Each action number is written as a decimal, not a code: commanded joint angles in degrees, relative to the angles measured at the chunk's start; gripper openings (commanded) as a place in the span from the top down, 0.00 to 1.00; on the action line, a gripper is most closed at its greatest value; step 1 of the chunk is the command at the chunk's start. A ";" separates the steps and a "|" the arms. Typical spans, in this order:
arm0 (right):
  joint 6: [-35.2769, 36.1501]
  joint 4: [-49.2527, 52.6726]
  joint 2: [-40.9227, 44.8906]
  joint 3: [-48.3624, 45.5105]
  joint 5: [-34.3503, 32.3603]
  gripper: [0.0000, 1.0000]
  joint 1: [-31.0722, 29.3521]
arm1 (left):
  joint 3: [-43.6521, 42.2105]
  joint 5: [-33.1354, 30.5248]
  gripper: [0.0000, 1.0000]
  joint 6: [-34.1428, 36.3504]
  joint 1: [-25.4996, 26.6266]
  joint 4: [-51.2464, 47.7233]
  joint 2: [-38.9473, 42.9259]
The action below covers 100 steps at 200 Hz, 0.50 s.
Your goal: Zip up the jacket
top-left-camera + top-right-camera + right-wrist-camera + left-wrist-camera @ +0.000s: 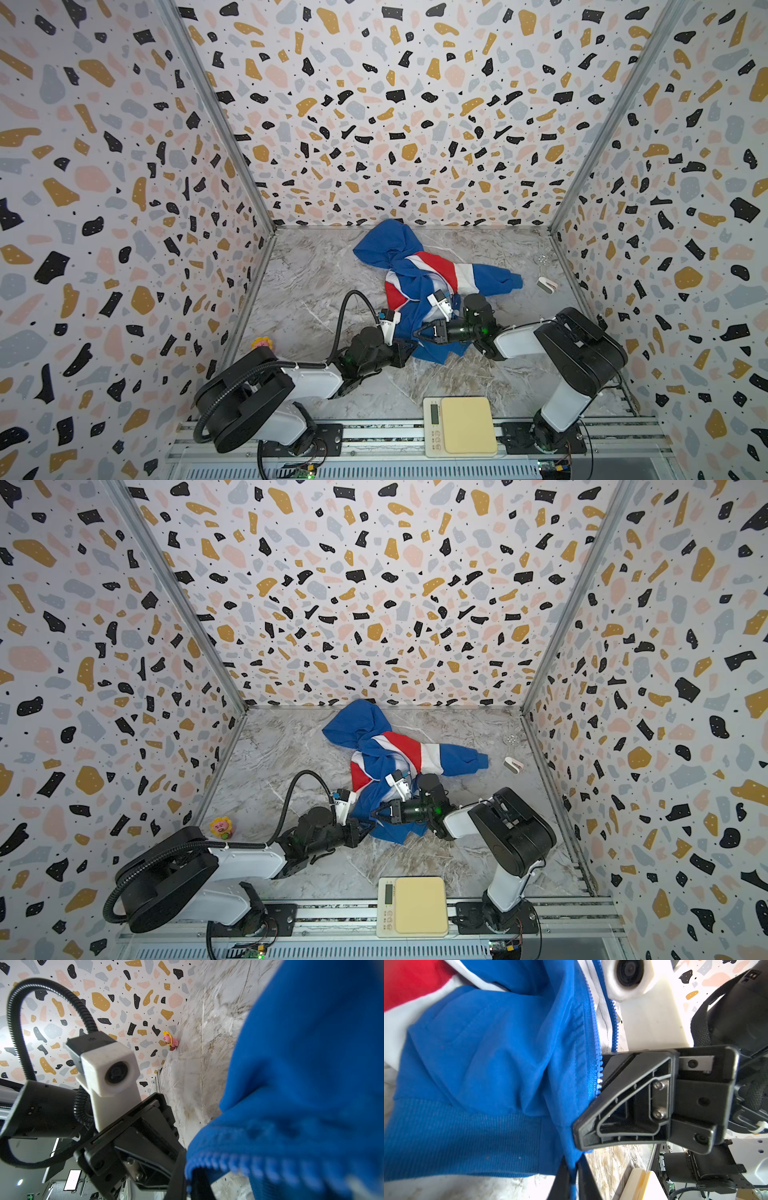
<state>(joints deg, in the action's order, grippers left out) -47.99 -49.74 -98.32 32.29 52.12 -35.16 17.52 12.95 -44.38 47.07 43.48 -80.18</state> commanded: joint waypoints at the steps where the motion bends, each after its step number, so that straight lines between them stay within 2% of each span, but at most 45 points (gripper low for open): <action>1: 0.38 -0.54 -0.16 0.77 0.79 1.00 -0.70 | 0.50 0.69 0.96 0.31 -0.31 3.09 -0.32; 12: 0.43 -0.54 -0.22 0.78 0.95 1.00 -0.71 | 0.63 0.85 1.00 0.27 -0.31 3.18 -0.38; 34: 0.80 0.35 -0.30 0.78 0.57 1.00 -0.79 | 0.85 0.98 1.00 0.43 -0.36 3.11 -0.50; 49: 2.59 3.86 0.30 1.12 -0.49 0.86 -0.63 | 0.85 1.04 1.00 0.54 -0.40 2.92 -0.33; 57: 4.03 6.88 1.38 1.21 -1.40 0.73 -0.41 | 0.85 1.03 1.00 0.75 -0.40 2.63 -0.02; 62: 4.92 8.42 2.20 1.07 -1.72 0.69 -0.08 | 0.85 0.98 1.00 0.92 -0.48 2.29 0.29; 77: 6.91 12.22 5.48 -0.05 -2.33 0.59 1.51 | 0.38 0.69 1.00 1.28 -0.65 1.64 1.30; 100: 12.38 22.28 11.76 -0.87 -5.25 0.53 4.56 | -0.55 -0.34 1.00 1.25 -1.00 1.60 2.53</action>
<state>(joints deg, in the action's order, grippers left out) -42.63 -38.98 -93.84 31.97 50.17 -33.39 17.52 13.04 -44.16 46.61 43.48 -79.59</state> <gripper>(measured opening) 0.441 0.046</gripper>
